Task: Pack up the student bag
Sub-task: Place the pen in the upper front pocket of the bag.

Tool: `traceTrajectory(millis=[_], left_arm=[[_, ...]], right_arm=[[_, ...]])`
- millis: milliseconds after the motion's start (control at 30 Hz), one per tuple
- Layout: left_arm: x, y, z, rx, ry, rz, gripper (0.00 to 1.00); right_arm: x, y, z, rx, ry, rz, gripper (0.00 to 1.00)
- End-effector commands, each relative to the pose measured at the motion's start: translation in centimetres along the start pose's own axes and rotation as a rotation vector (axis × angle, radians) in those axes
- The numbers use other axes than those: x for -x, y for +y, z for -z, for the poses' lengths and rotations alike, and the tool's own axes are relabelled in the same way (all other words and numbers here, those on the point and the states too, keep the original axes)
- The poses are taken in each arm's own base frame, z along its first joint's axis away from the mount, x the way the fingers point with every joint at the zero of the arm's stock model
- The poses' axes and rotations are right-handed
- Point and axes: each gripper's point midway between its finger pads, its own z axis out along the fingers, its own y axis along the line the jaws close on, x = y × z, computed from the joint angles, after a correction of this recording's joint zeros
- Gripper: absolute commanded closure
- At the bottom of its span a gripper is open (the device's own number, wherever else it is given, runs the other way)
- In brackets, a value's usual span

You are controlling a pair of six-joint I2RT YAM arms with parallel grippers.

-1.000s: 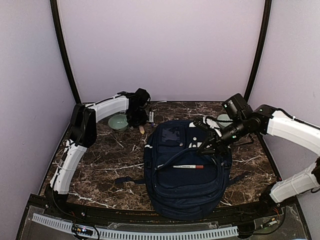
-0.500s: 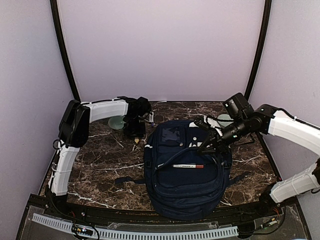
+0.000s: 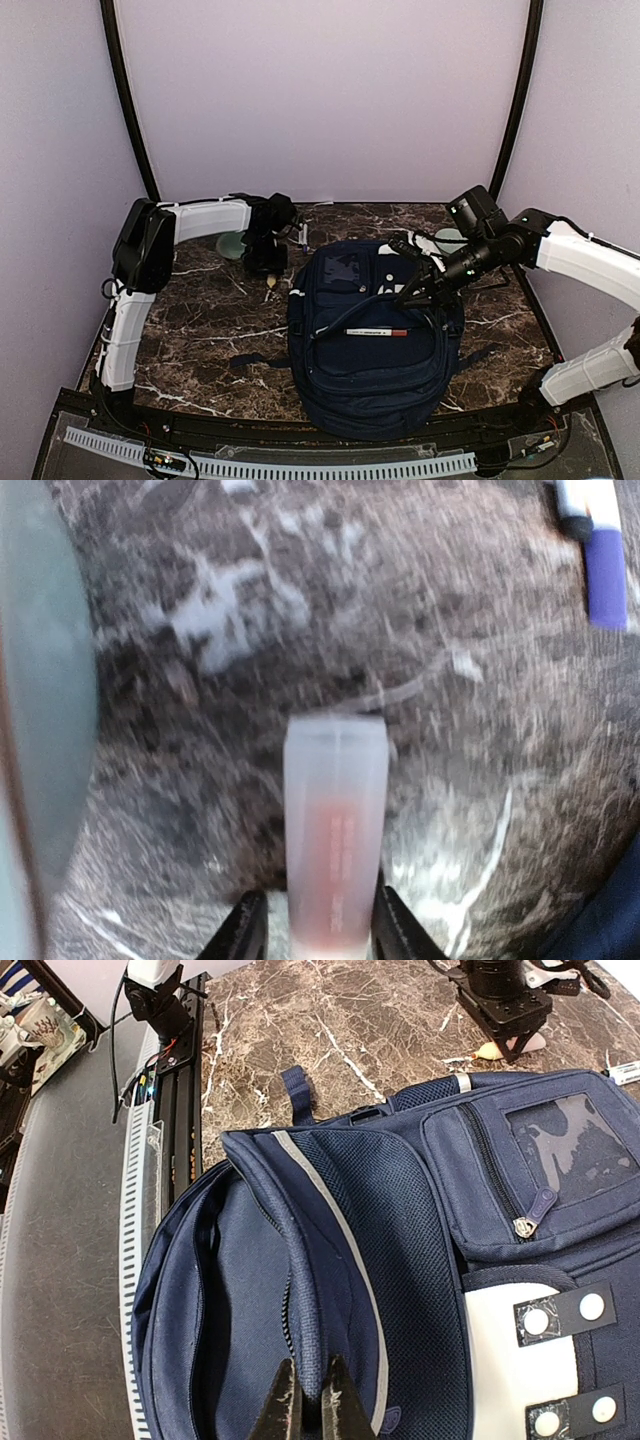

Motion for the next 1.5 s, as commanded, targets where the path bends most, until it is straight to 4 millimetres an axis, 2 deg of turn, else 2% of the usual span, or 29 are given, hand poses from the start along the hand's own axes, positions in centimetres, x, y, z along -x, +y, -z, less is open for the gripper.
traceTrajectory(millis=[0,133,167,300,400,467,533,567,767,833,900,967,1067,1133,1300,1467], left_arm=[[1.1,0.8,-1.9,0.014,0.005,0.014,0.67],[0.9,0.1,-2.4,-0.02,0.018,0.001,0.71],[1.0,0.0,-2.4,-0.031,0.021,-0.003,0.75],[0.9,-0.8,0.1,-0.048,0.025,-0.022,0.85],[0.7,-1.6,4.2,-0.071,-0.031,-0.058,0.85],[0.3,-2.3,8.0,-0.116,-0.08,-0.086,0.85],[-1.0,-3.1,11.0,-0.155,-0.117,-0.129,0.86],[-1.5,-3.4,12.6,-0.179,-0.137,-0.143,0.86],[-5.5,-3.7,19.6,-0.385,-0.233,-0.23,0.85],[-7.0,-4.9,22.8,-0.532,-0.317,-0.305,0.85],[-9.1,-6.1,24.9,-0.66,-0.381,-0.393,0.86],[-11.6,-8.3,28.0,-0.816,-0.439,-0.518,0.85],[-15.0,-10.7,30.2,-0.933,-0.473,-0.668,0.83],[-16.6,-12.3,30.7,-0.963,-0.48,-0.755,0.83],[-20.0,-16.7,29.2,-0.943,-0.467,-0.982,0.83],[-21.6,-21.0,27.0,-0.842,-0.49,-1.184,0.82]], right_arm=[[2.1,-0.5,0.7,-0.029,-0.08,0.05,1.0],[2.1,-0.6,0.7,-0.031,-0.08,0.05,1.0],[2.1,-0.7,0.7,-0.033,-0.08,0.048,1.0],[2.4,-1.0,0.8,-0.036,-0.077,0.042,1.0],[3.1,-1.3,1.3,-0.045,-0.087,0.04,1.0],[3.7,-1.4,1.8,-0.049,-0.095,0.045,1.0],[3.7,-1.7,1.9,-0.059,-0.088,0.039,1.0],[4.6,-1.9,2.5,-0.071,-0.102,0.053,1.0],[5.0,-3.9,2.5,-0.099,-0.097,0.017,1.0],[5.2,-4.8,2.4,-0.096,-0.095,-0.008,1.0],[5.7,-5.3,2.5,-0.091,-0.101,-0.018,1.0],[6.4,-5.7,2.6,-0.09,-0.11,-0.02,1.0],[7.3,-5.9,2.8,-0.086,-0.122,-0.02,1.0],[7.6,-5.8,2.9,-0.079,-0.126,-0.019,1.0],[7.8,-5.1,3.5,-0.073,-0.137,-0.01,1.0],[7.6,-3.4,4.4,-0.052,-0.151,0.012,1.0]])
